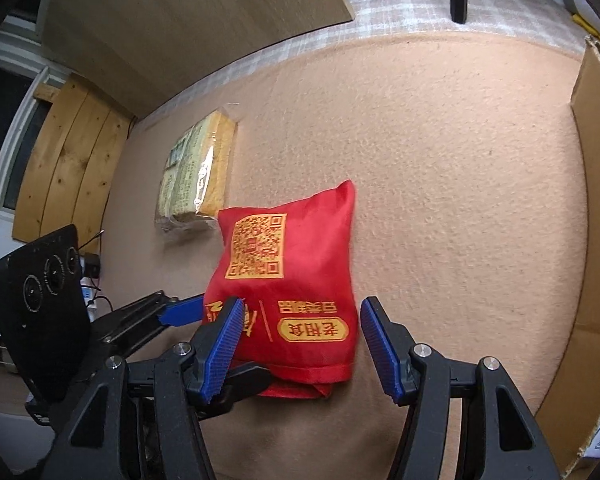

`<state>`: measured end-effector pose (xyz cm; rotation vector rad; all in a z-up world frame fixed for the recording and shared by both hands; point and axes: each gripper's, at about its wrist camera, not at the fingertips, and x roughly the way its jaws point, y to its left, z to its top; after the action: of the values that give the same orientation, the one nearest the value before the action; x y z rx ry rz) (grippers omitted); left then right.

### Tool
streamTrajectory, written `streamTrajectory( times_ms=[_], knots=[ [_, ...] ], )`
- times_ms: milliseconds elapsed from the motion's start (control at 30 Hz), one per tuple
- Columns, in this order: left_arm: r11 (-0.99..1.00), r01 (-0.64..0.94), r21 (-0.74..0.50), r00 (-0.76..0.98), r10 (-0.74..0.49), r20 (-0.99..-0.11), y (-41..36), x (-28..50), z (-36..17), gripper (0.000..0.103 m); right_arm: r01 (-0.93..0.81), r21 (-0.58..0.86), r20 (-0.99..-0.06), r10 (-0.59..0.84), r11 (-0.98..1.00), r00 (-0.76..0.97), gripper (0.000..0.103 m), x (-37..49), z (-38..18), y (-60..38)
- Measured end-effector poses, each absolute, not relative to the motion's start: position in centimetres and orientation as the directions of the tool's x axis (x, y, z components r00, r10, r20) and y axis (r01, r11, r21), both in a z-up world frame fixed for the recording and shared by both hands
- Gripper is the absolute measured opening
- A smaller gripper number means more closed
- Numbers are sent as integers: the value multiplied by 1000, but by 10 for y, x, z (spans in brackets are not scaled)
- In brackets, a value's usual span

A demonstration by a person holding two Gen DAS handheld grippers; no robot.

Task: Organize objects
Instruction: 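Lift the red bag with the left tool and carry it toward the box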

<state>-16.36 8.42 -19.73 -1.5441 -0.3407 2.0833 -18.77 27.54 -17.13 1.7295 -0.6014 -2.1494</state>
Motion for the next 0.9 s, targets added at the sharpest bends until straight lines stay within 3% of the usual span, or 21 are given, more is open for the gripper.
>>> streamTrajectory(
  times_ms=[267, 900],
  knots=[
    [-836, -256, -485, -222, 539, -812, 82, -166, -199, 68, -12, 492, -850, -477, -871, -225, 57, -188, -170, 272],
    [-827, -353, -438, -298, 543, -785, 116, -162, -145, 68, -13, 492, -812, -454, -870, -366, 57, -165, -128, 290]
  ],
)
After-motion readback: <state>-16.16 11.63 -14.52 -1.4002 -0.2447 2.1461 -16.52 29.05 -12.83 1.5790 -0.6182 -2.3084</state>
